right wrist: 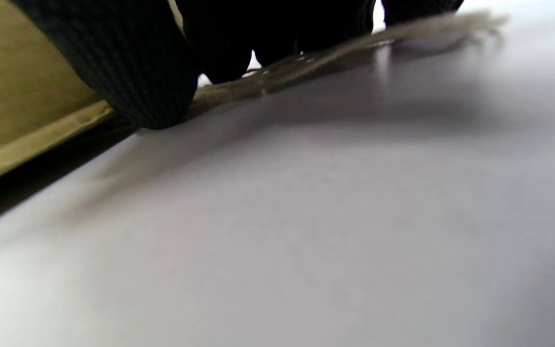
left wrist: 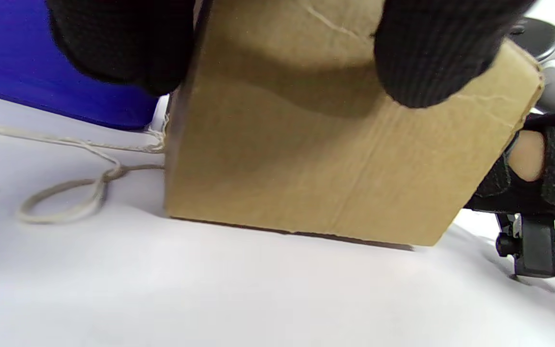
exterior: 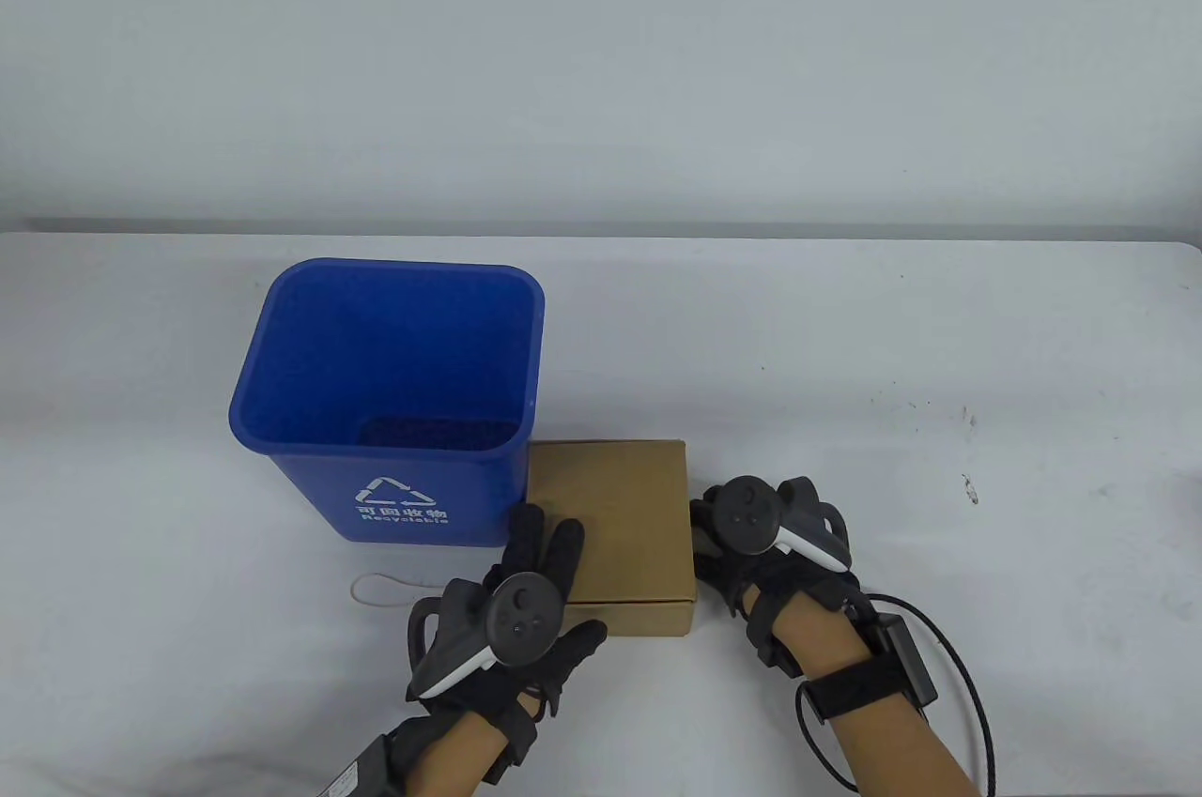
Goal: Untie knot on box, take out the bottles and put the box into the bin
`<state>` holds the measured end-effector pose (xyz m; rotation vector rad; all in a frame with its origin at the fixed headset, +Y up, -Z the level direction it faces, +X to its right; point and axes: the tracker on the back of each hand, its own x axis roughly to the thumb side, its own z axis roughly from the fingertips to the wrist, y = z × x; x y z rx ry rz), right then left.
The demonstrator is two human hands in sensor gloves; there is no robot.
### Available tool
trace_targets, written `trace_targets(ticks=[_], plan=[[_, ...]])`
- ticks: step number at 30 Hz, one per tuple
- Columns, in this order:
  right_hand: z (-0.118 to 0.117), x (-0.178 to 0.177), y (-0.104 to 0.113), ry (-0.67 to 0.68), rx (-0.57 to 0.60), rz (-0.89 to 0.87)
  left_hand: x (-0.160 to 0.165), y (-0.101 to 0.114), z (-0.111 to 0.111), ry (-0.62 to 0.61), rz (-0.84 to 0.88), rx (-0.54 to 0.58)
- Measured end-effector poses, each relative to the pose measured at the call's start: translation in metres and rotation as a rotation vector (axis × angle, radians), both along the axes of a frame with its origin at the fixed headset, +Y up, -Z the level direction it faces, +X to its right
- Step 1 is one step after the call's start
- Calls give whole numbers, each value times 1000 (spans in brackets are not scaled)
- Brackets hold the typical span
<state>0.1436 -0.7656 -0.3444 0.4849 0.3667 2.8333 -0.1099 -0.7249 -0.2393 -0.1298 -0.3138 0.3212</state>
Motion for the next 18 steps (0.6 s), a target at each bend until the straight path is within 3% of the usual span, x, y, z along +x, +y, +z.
trace_targets(ticks=[8, 18], plan=[[3, -5, 4, -26, 85, 33, 2, -1, 2, -17, -13, -16], [2, 3, 5, -81, 49, 101, 2, 0, 3, 7, -25, 12]])
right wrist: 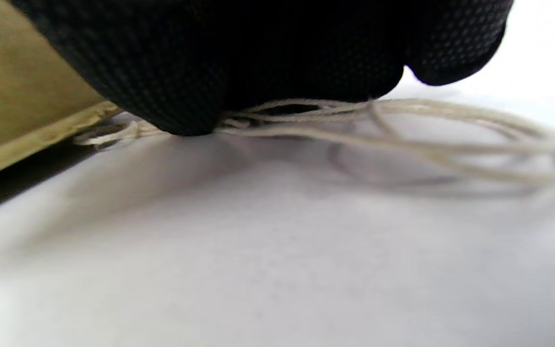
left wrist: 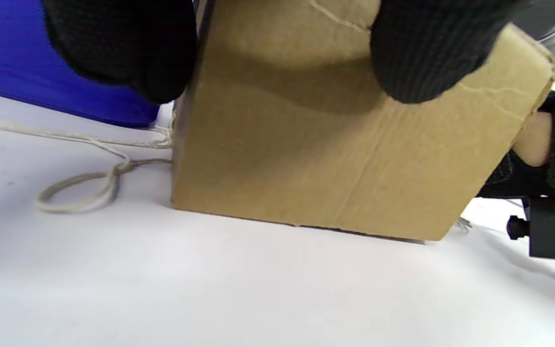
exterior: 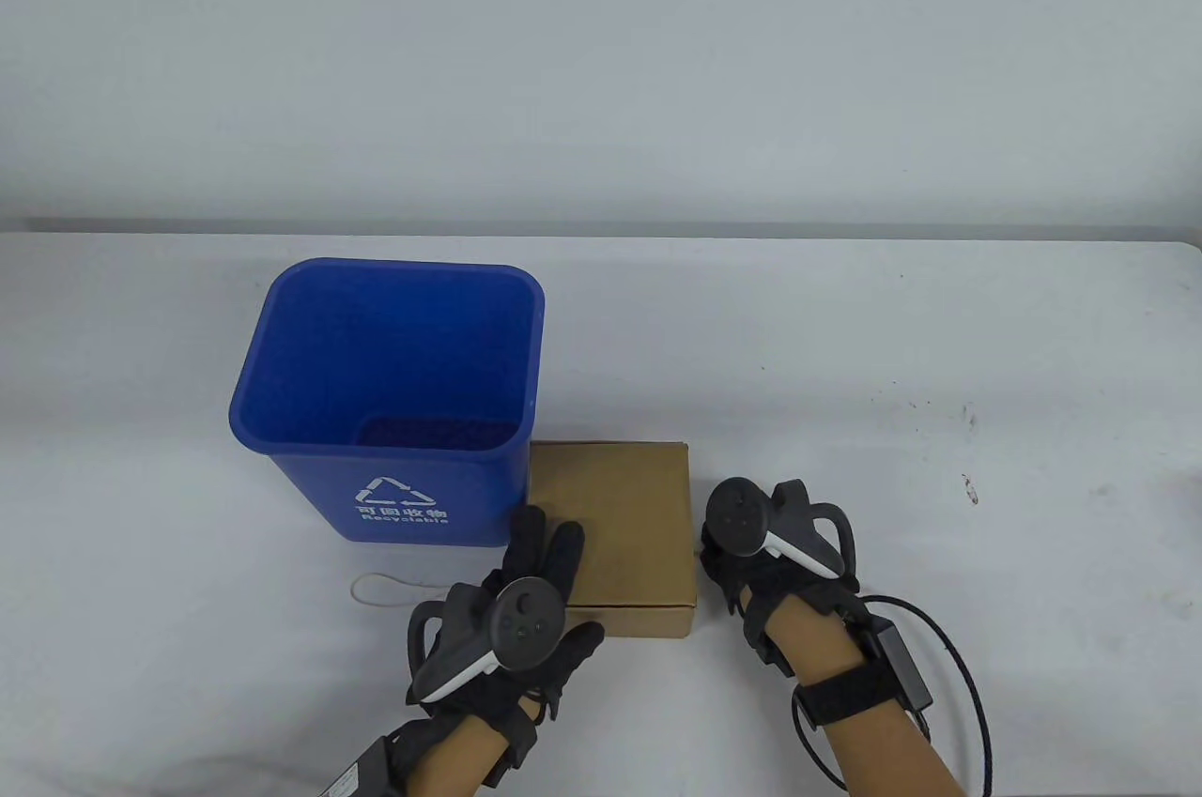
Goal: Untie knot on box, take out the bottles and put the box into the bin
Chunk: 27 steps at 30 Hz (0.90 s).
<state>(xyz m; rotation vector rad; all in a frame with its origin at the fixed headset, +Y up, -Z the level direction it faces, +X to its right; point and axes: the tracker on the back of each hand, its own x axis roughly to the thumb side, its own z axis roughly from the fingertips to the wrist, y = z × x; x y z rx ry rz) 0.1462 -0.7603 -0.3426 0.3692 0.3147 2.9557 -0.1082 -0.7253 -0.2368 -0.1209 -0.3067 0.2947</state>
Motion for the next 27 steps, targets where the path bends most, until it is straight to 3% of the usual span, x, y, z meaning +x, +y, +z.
trace_targets(ticks=[12, 27], plan=[[3, 19, 2, -47, -7, 85, 3, 0, 2, 11, -4, 24], [-7, 74, 2, -317, 3, 103, 2, 0, 5, 24, -13, 40]])
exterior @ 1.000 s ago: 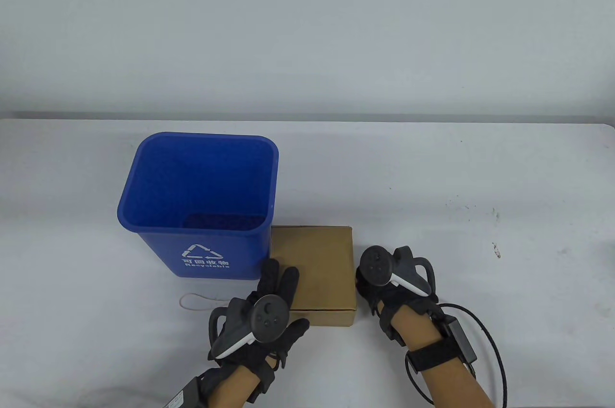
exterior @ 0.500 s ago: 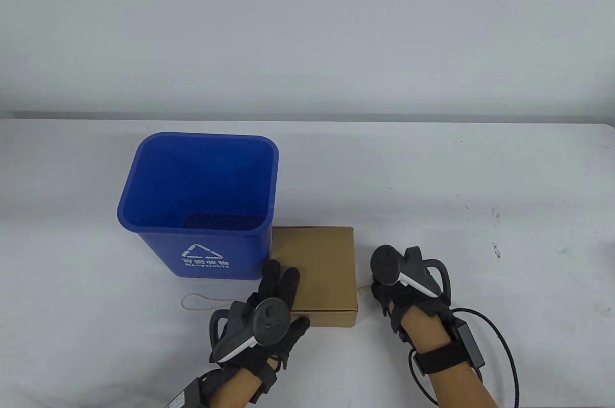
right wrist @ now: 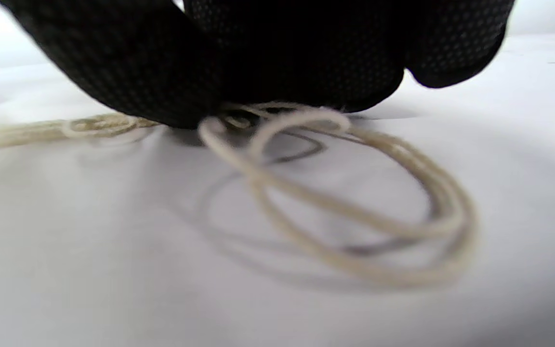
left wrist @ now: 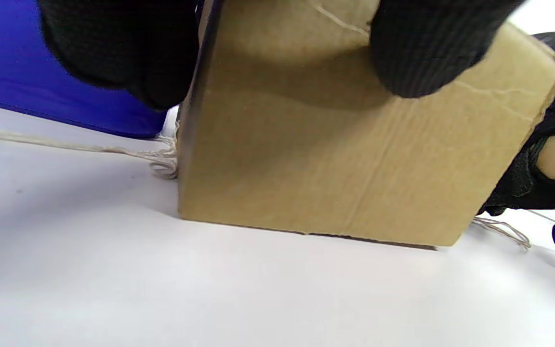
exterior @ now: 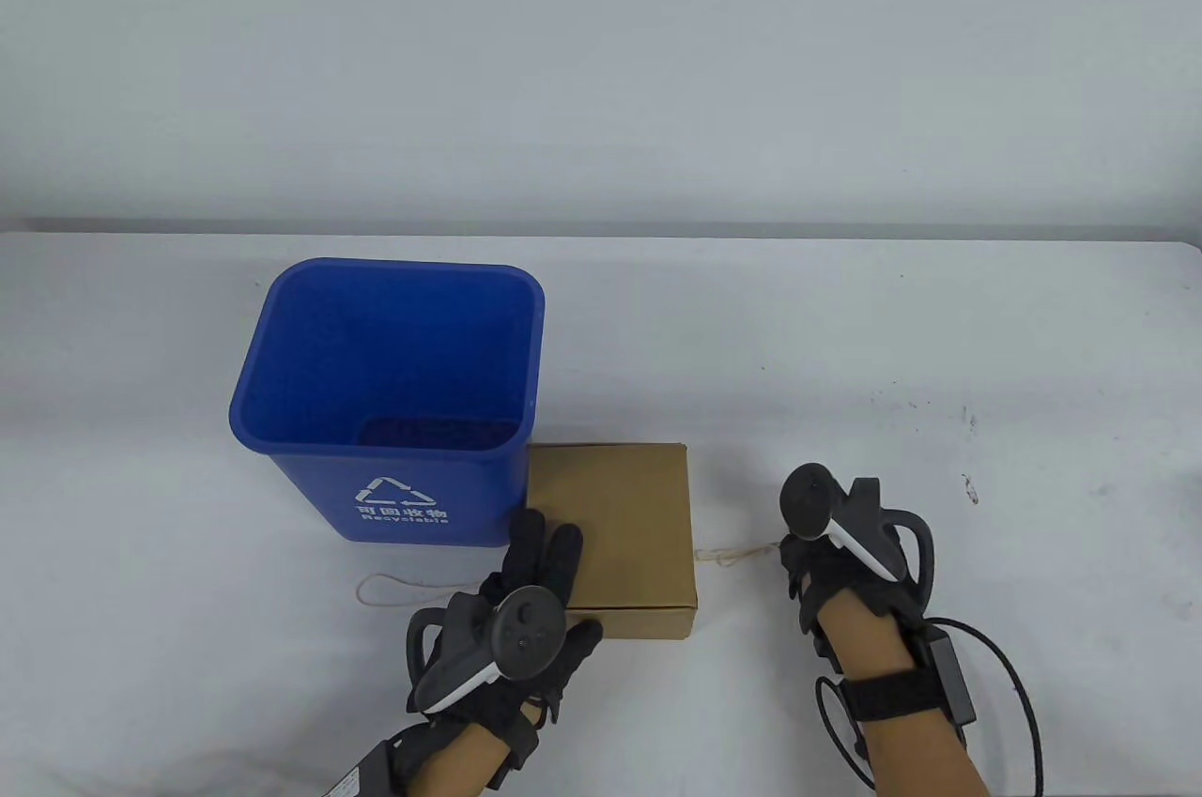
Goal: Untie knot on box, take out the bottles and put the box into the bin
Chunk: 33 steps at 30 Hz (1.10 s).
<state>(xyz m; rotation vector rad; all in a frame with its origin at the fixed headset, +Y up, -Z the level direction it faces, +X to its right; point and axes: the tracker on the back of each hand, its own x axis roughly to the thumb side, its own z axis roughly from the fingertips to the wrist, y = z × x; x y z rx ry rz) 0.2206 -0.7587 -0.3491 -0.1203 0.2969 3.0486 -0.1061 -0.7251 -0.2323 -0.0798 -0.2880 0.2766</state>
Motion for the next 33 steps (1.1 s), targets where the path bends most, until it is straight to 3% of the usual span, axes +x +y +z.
trace_targets(ticks=[6, 19, 25, 33], plan=[[-2, 32, 0, -113, 9, -15, 0, 0, 1, -2, -2, -6], [-1, 63, 0, -350, 54, 47, -2, 0, 2, 1, -3, -11], [3, 58, 6, -245, 1, -12, -4, 1, 1, -9, 30, -5], [31, 17, 50, 23, 154, -303, -8, 5, -1, -13, 82, 21]])
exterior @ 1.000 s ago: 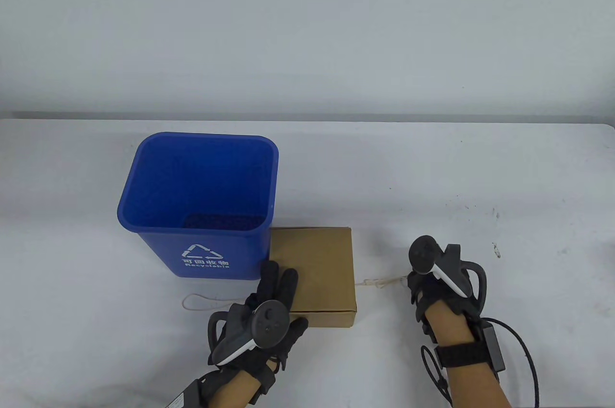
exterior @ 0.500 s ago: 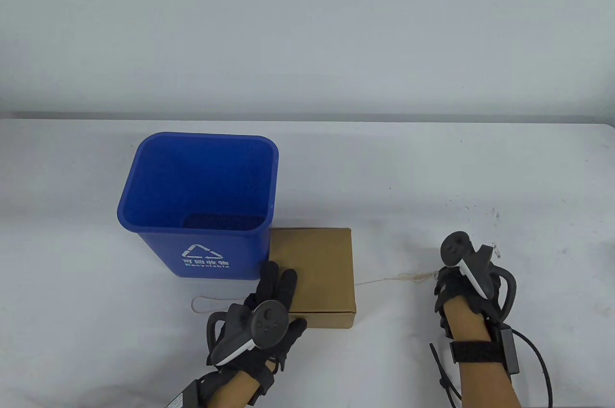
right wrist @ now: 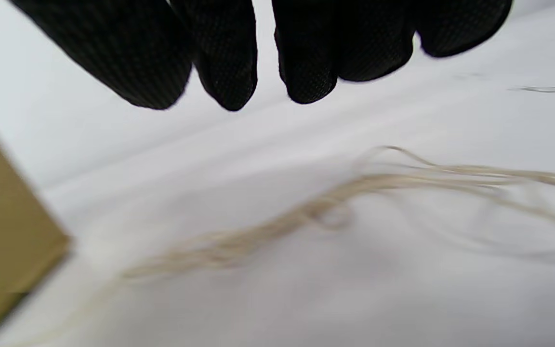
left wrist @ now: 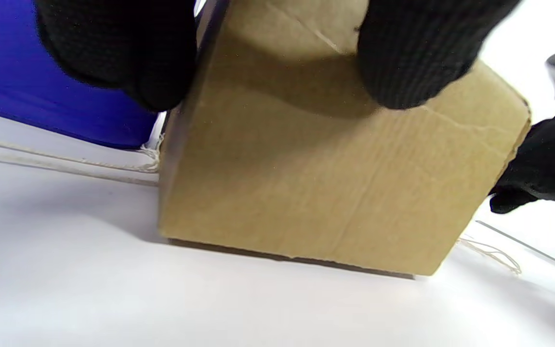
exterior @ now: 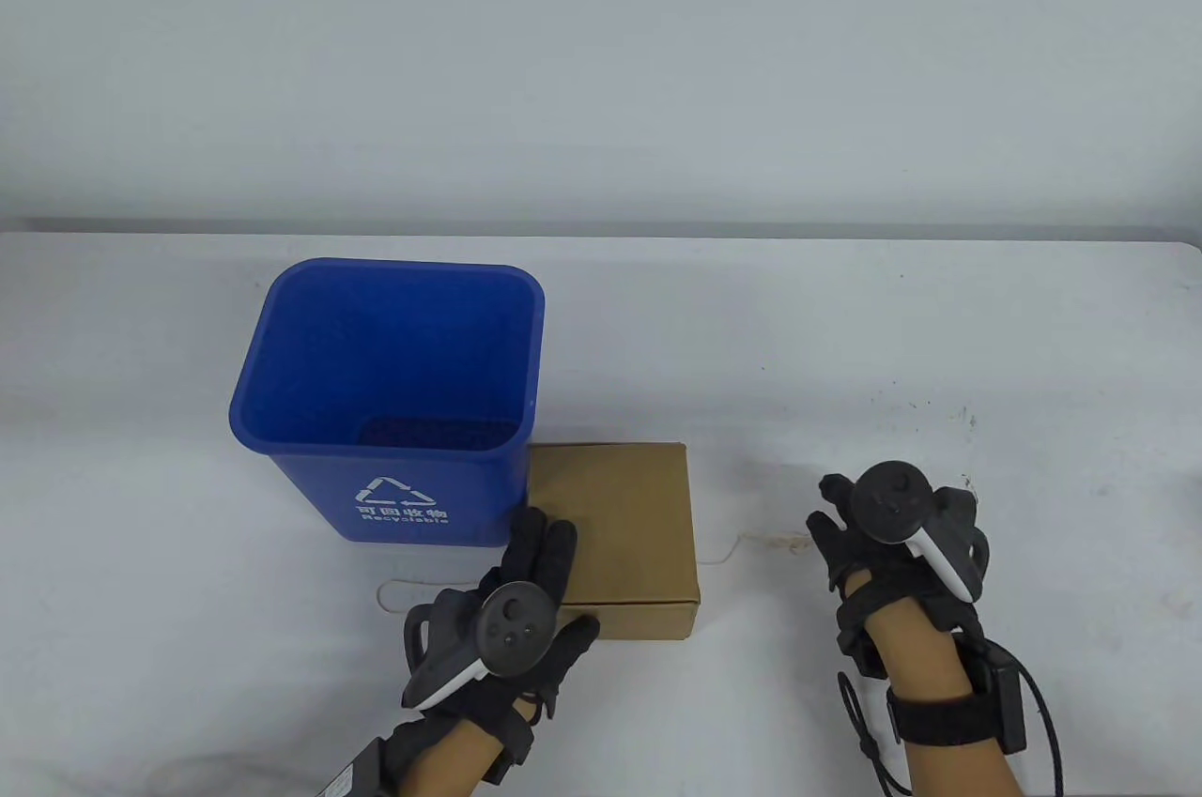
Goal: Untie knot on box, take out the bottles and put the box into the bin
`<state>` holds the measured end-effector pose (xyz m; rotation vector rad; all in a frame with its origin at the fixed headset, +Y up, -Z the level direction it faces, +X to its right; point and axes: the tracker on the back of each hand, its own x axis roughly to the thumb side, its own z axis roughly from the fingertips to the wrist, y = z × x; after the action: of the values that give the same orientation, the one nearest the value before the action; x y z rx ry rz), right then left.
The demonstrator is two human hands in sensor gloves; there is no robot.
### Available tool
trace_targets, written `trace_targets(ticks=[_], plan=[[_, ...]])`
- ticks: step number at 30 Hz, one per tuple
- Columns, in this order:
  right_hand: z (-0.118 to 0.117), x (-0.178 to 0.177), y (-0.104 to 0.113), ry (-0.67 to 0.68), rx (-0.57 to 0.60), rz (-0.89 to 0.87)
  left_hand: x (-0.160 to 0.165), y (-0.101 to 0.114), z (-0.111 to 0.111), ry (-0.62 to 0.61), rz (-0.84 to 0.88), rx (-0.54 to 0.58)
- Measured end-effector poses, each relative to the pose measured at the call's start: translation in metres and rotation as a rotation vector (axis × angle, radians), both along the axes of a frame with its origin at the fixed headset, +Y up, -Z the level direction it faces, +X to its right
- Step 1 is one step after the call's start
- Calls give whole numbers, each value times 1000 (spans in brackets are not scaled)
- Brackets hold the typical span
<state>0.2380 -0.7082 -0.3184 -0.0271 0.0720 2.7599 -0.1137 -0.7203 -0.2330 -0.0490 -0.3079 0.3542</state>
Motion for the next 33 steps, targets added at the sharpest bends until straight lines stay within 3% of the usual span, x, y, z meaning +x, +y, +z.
trace_targets(ticks=[3, 5, 11, 14, 19, 25, 33], plan=[[9, -20, 10, 96, 85, -25, -1, 1, 0, -2, 5, -1], [9, -33, 8, 199, 80, -28, -2, 1, 0, -3, 10, -5], [-1, -74, -37, 398, -107, 215, -2, 1, -1, -6, 3, -8], [-7, -85, -48, 412, -146, 219, -2, 2, -1, -9, 2, -11], [-15, -96, -46, 391, -78, 241, -1, 2, -1, -9, -12, -14], [-8, -107, -45, 440, -120, 373, -1, 0, 0, 2, -29, -1], [-3, -90, -47, 387, -117, 418, -2, 1, 0, 7, -49, 1]])
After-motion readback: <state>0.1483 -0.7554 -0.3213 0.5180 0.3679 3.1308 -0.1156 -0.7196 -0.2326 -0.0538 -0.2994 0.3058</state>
